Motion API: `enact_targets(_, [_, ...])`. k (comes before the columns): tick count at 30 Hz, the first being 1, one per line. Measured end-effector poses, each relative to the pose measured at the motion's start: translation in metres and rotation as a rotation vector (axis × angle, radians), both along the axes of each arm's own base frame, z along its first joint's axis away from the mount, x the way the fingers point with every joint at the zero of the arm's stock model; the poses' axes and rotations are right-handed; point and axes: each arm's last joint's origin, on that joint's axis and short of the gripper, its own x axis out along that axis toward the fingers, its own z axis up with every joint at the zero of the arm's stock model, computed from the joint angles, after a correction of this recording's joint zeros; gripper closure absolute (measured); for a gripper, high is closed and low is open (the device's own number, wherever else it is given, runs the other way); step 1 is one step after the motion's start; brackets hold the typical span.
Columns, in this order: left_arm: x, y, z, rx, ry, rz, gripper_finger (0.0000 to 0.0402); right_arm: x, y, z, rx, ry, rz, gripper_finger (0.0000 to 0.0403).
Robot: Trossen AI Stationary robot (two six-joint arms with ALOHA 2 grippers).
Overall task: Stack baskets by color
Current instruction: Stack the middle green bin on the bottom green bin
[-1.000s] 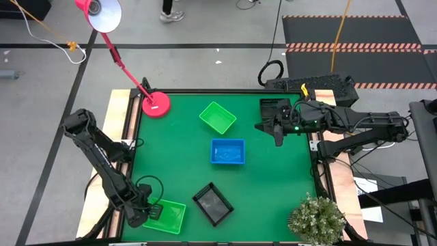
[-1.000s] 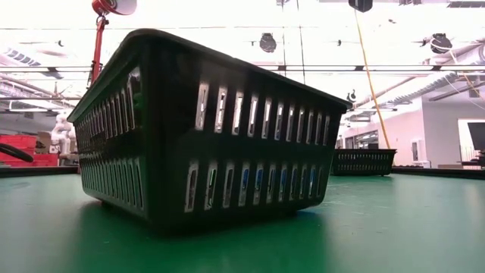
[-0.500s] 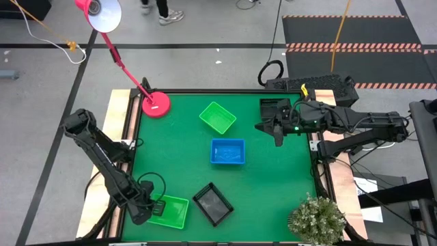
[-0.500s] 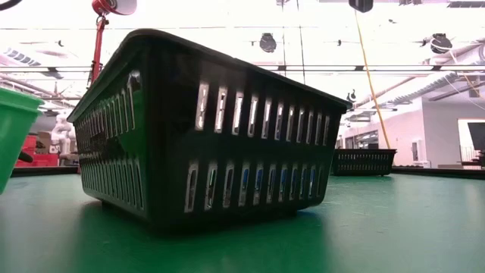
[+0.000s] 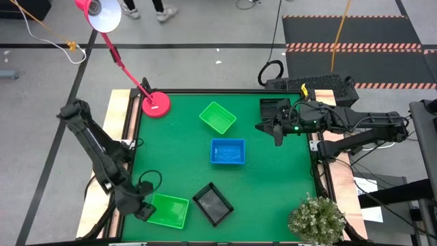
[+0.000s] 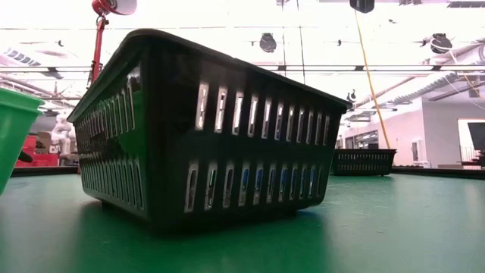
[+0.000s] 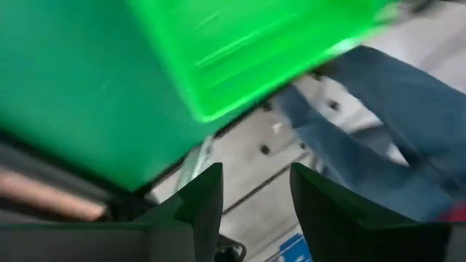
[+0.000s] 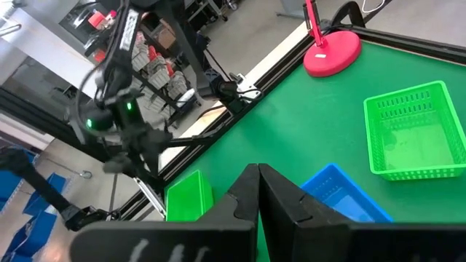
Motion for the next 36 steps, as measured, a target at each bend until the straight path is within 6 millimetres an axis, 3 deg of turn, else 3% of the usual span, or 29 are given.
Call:
enact_targets(3, [0.002,0.017,0.019,0.043,-0.270,-0.080,0.0256,0.001,0.000,-0.001,0.000,0.003,0.000,0.0403])
enact_targets(8, [0.018,0.036,0.038,0.374,-0.783,-0.291,0.0264,0.004,0.000,-0.003,0.007,0.014,-0.003,0.0403])
enact_targets(11, [0.032,0.040,0.036,0.527,-0.908,-0.466,0.0242,0.007,0.000,-0.004,0.032,0.012,-0.010,0.0403])
enact_targets(16, [0.047,0.042,0.011,0.689,-0.826,-0.685,0.0186,0.008,0.000,-0.004,0.048,0.015,-0.017,0.0403])
enact_targets(22, [0.053,0.034,-0.015,0.676,-0.716,-0.898,0.0148,0.008,0.000,-0.004,0.045,0.016,-0.017,0.0403])
enact_targets(27, [0.059,0.030,-0.032,0.683,-0.629,-0.922,0.0163,0.008,0.000,-0.004,0.013,0.018,-0.023,0.0403])
enact_targets(36, [0.064,0.027,-0.054,0.695,-0.500,-0.971,0.0234,0.008,-0.002,-0.004,-0.021,0.020,-0.058,0.0403])
